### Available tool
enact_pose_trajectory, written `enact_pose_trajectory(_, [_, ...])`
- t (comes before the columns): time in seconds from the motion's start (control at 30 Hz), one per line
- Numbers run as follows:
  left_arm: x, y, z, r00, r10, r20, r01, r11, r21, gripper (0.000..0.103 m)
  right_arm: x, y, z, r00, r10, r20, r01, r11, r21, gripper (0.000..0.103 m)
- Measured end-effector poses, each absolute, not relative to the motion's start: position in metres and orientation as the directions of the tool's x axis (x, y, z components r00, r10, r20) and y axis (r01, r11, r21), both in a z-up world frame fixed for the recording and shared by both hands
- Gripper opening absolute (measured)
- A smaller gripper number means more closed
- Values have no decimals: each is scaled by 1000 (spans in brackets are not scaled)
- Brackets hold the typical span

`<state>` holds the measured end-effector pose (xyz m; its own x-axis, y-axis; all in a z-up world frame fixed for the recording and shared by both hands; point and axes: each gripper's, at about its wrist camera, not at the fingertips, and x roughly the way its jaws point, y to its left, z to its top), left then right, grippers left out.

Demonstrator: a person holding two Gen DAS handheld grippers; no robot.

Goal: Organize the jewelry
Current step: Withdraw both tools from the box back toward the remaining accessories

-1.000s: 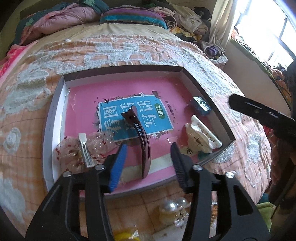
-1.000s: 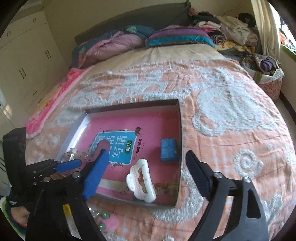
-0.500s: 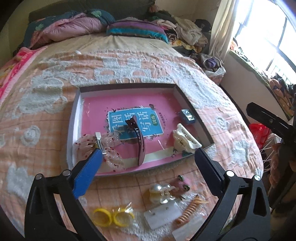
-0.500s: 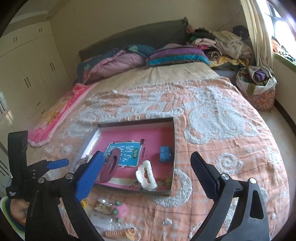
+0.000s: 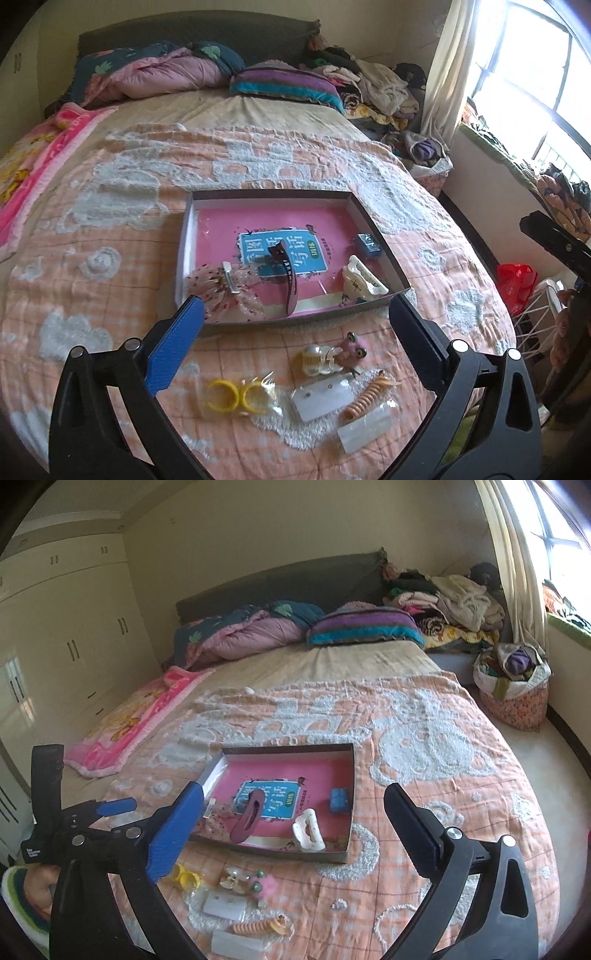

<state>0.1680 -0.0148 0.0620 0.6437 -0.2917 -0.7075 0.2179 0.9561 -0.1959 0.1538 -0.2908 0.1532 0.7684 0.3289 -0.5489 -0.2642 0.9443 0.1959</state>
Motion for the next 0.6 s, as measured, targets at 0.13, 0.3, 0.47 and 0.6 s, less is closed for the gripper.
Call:
enact_pose_trajectory(0.13, [153, -7, 68, 659, -275, -700, 204, 961, -186, 94, 141, -287, 161, 775, 332, -537, -281, 943, 177, 98])
enact_pose_trajectory(0.3, [134, 3, 68, 668, -251, -700, 189, 968, -166, 94, 126, -283, 163, 772, 351, -531, -303, 936, 177, 98])
enact_pose_trajectory(0.47, [121, 11, 63, 668, -234, -707, 166, 972, -165, 94, 112, -273, 158, 758, 362, -543, -328, 930, 163, 98])
enact_pose_trajectory(0.6, [112, 13, 60, 666, -229, -710, 166, 973, -159, 94, 104, -267, 153, 746, 370, -554, -344, 926, 156, 98])
